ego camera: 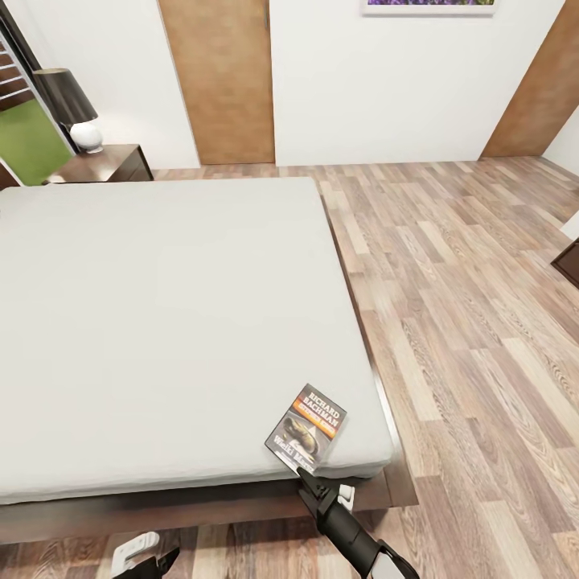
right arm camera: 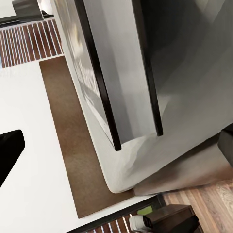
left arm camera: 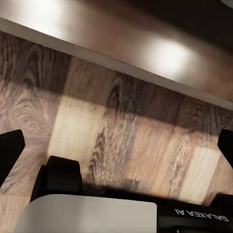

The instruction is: In the bedroom, move the book from the bed onto either nightstand, and place the two sandals side by side next to the bed.

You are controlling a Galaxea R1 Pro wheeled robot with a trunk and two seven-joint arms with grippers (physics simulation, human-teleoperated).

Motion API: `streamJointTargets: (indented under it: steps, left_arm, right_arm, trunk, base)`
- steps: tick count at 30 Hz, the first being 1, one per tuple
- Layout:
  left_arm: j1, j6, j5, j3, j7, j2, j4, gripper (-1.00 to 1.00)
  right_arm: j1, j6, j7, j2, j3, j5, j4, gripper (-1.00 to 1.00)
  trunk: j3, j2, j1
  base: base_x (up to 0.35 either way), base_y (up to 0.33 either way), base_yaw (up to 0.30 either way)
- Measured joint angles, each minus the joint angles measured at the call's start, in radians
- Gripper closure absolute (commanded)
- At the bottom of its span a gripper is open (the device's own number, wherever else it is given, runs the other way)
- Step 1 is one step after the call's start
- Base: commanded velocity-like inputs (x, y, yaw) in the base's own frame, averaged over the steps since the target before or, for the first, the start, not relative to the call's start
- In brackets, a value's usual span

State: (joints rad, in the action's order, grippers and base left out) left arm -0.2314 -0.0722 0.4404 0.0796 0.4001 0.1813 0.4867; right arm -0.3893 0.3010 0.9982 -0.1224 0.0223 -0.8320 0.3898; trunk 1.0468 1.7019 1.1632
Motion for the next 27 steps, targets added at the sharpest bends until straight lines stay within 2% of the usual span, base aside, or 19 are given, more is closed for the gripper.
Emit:
streamJointTargets:
  steps: [26,27]
  left_arm:
    - [0.0,0.001,0.0,-0.002,-0.001,0.0,0.0,-1.0]
    - [0.0,0.001,0.0,-0.002,-0.001,0.0,0.0,-1.0]
  right_arm:
    - [0.0,0.001,0.0,-0.001,0.0,0.0,0.0,-1.0]
    - [0.0,0.001,0.0,-0.001,0.0,0.0,0.0,1.0]
  trunk:
    - [0.0,0.0,0.0]
    - [0.0,0.0,0.0]
  base:
    - [0.023,-0.014,0.0]
    - [0.0,0.0,0.0]
